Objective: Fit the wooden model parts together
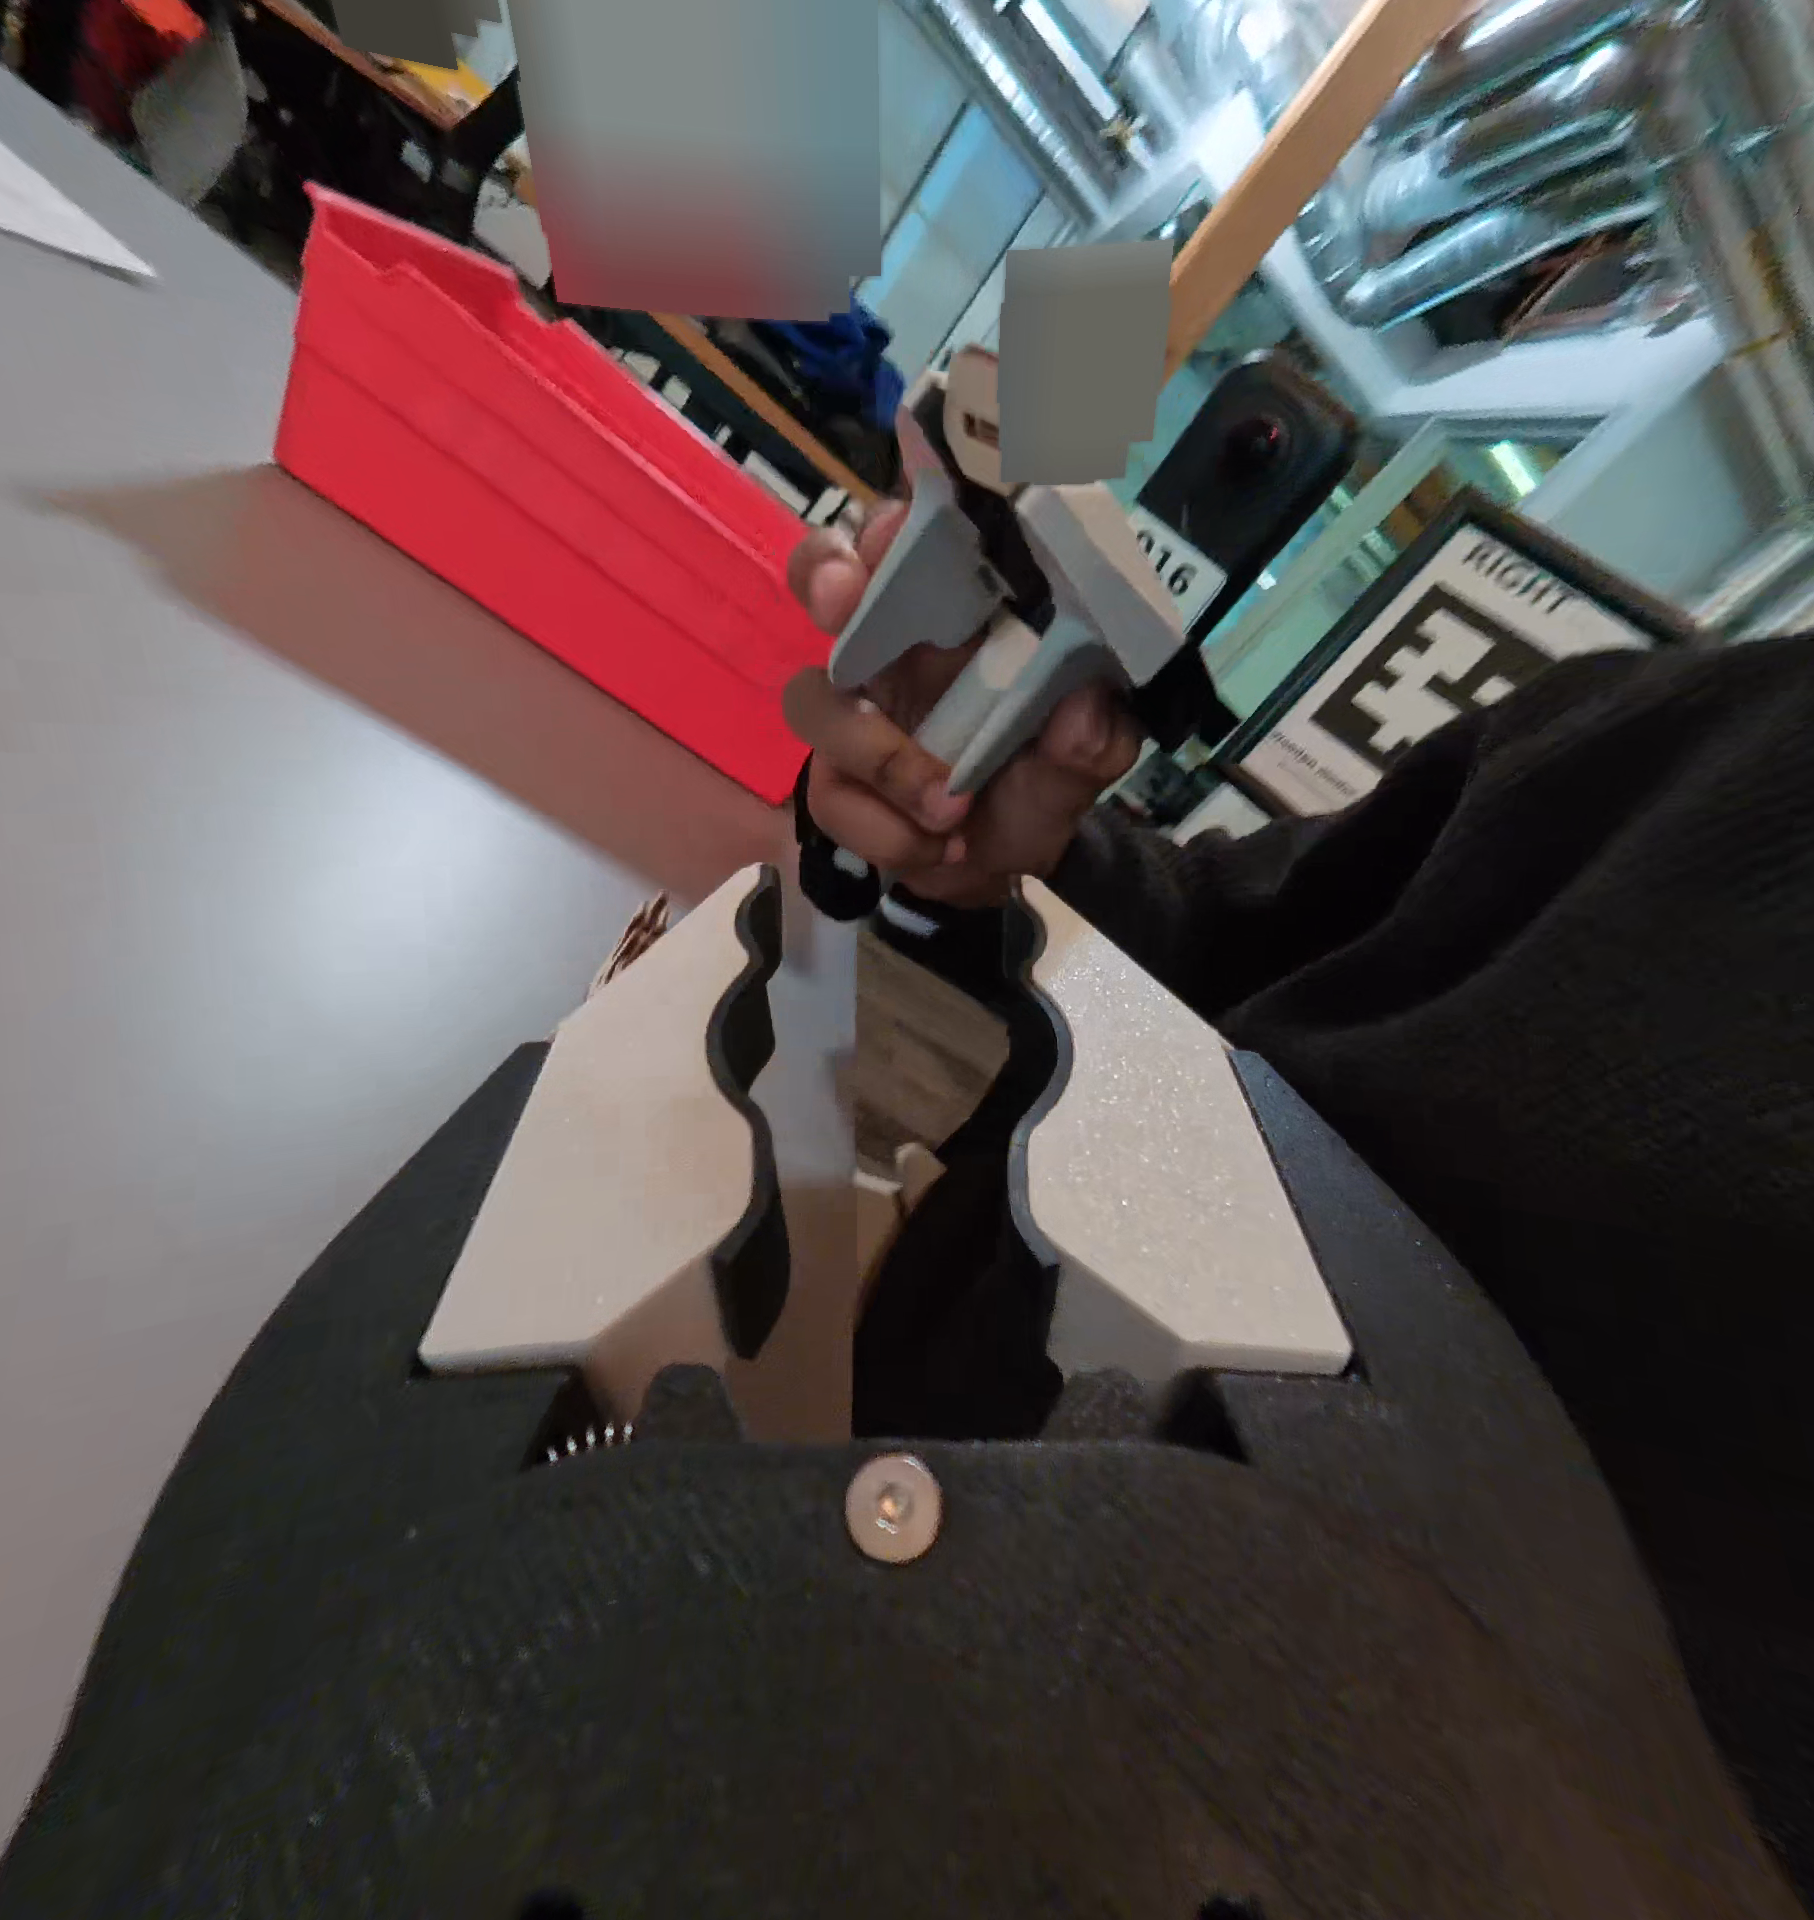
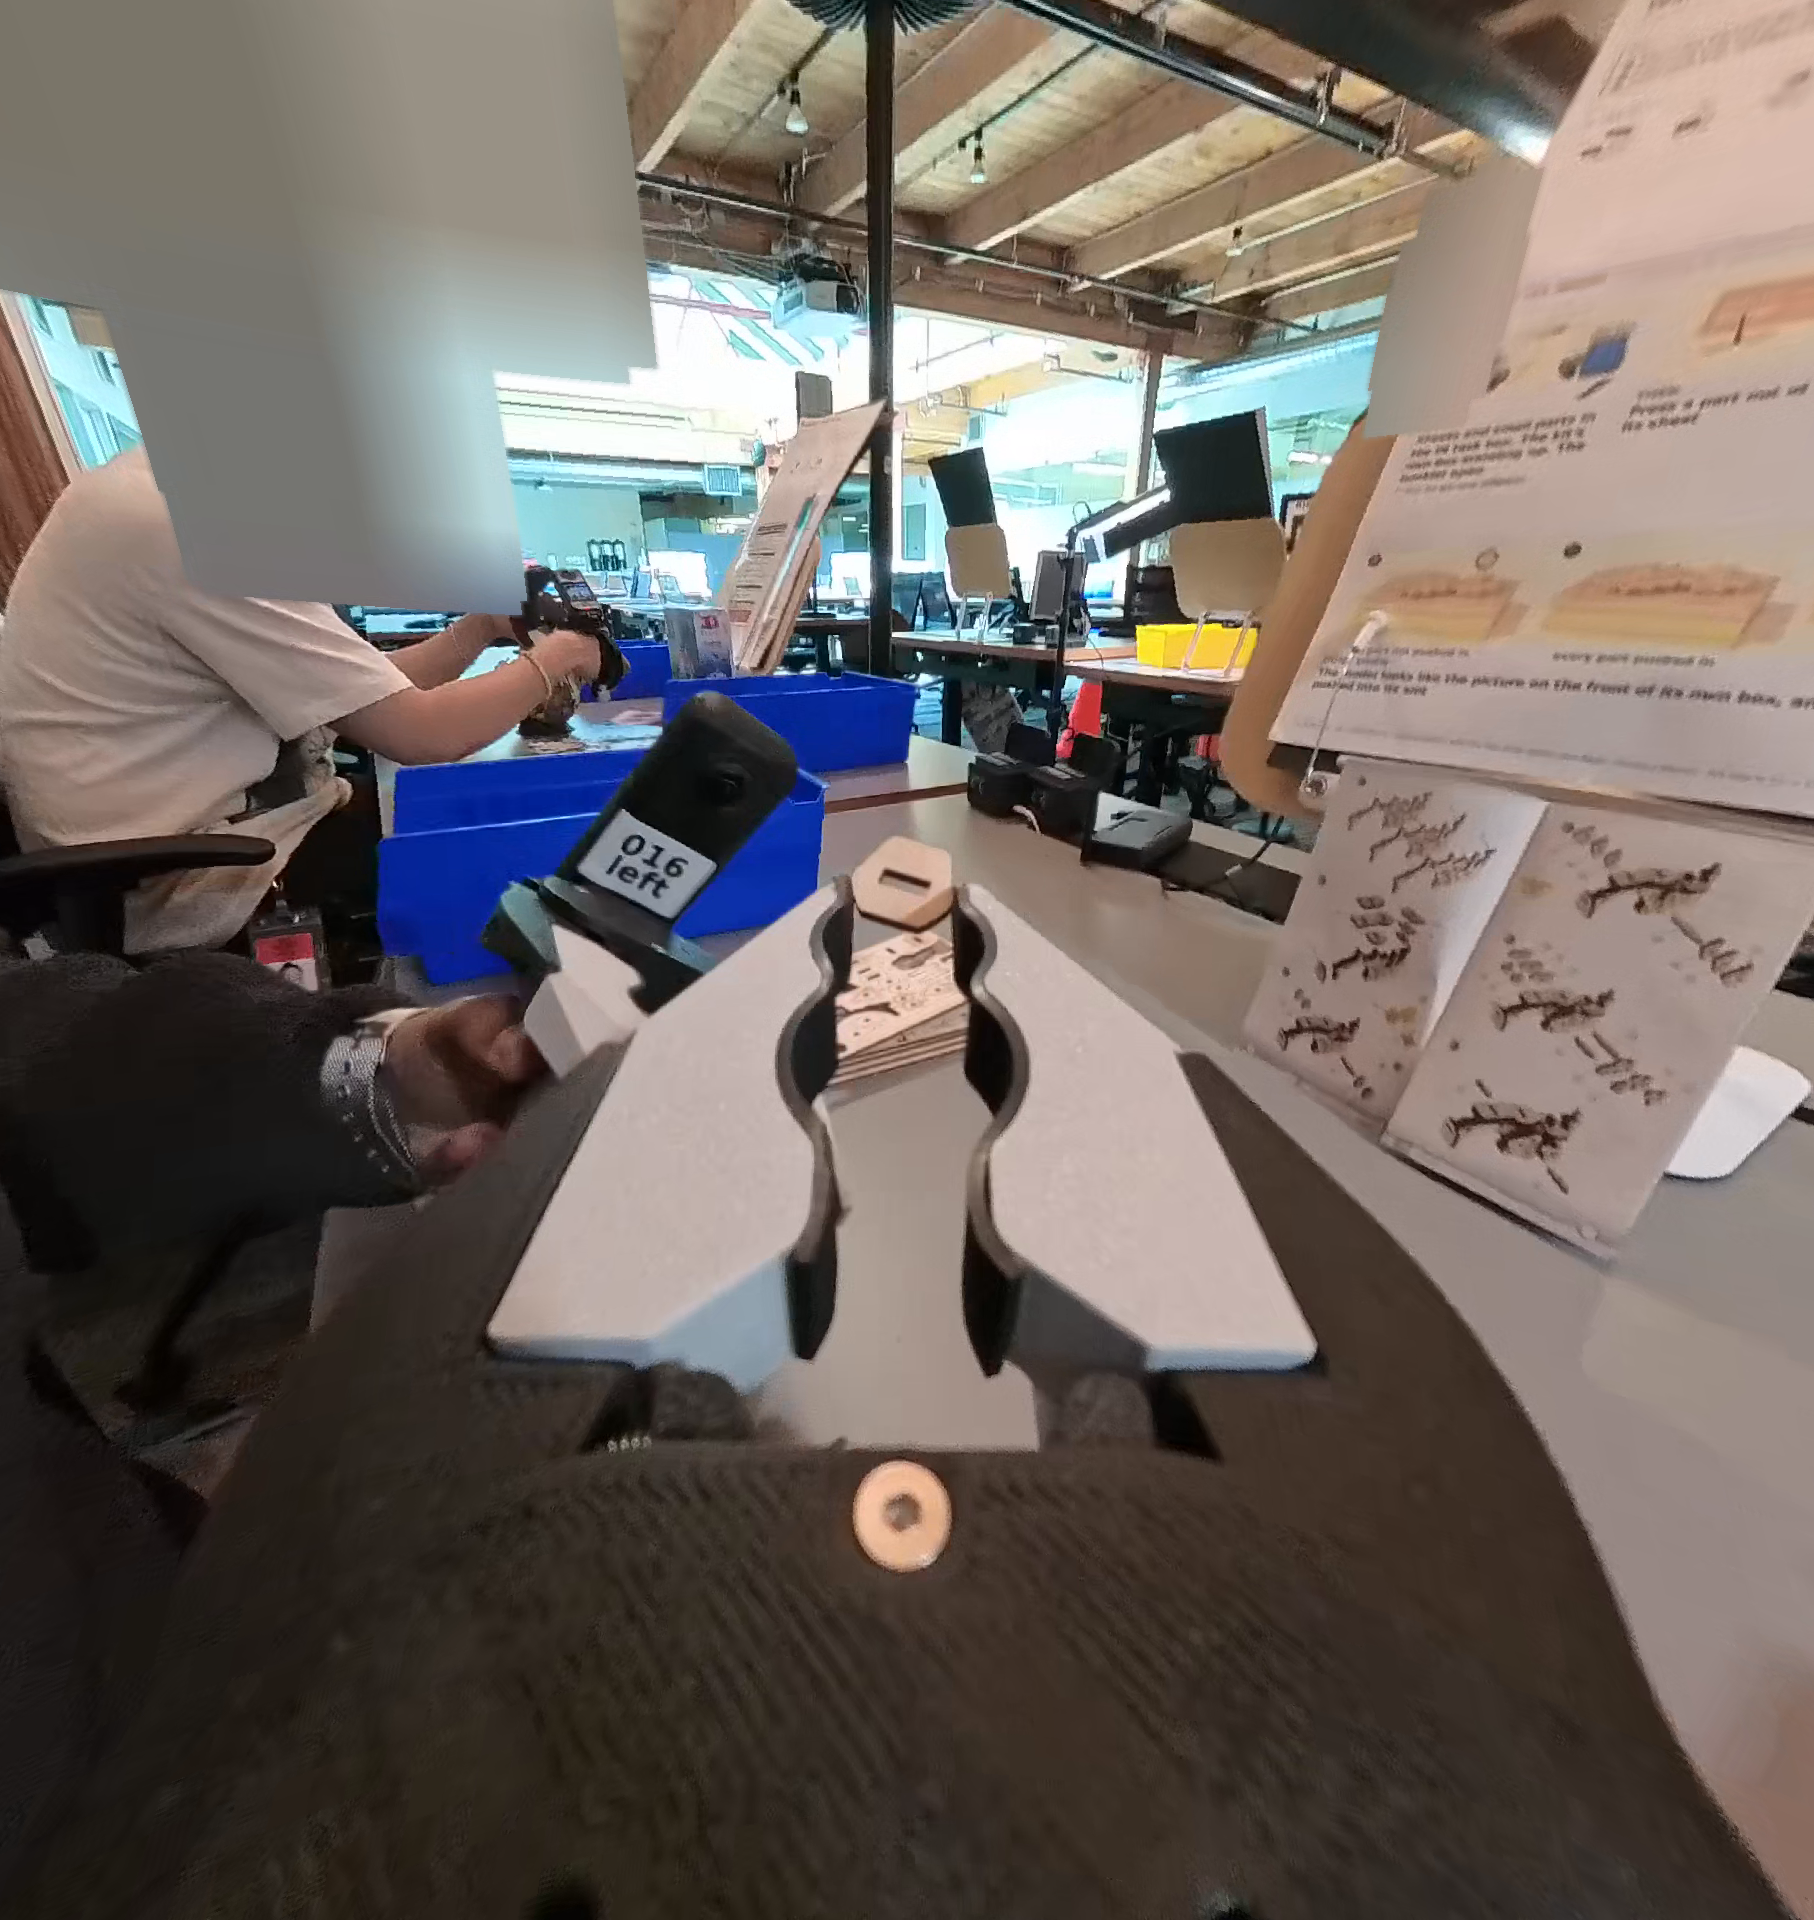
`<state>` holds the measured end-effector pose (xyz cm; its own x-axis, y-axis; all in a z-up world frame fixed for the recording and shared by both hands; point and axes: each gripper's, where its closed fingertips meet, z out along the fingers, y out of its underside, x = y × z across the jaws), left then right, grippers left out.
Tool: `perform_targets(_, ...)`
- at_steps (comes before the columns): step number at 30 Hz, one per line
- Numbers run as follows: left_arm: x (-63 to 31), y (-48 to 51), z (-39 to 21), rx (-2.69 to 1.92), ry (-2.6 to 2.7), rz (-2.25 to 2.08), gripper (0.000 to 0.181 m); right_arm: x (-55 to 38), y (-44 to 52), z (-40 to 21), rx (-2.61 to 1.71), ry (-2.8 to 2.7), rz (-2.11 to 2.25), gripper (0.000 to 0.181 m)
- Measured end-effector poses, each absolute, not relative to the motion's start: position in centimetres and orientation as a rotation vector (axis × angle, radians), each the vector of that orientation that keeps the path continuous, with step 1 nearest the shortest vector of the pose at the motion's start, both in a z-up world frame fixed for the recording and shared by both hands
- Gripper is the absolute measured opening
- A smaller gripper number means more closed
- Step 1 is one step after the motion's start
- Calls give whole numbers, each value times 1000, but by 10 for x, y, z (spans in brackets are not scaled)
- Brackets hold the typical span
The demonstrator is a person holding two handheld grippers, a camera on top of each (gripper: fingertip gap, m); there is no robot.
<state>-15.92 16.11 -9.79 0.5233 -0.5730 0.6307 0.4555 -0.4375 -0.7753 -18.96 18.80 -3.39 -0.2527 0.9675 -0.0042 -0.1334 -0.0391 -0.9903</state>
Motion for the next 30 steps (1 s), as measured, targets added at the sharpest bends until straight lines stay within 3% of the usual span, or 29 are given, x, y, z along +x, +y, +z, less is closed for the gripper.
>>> perform_targets(1,-159,162,-93,-1625,95,-1194,42,-190,187,-32,-981,-1273,1463,18)
perform_targets(17,-146,170,-85,-1544,85,-1322,36,-171,189,-83,-1019,-1333,1022,18)
perform_targets(30,-154,178,-95,-1577,-2,-1300,36,-176,183,-93,-1001,-1370,955,18)
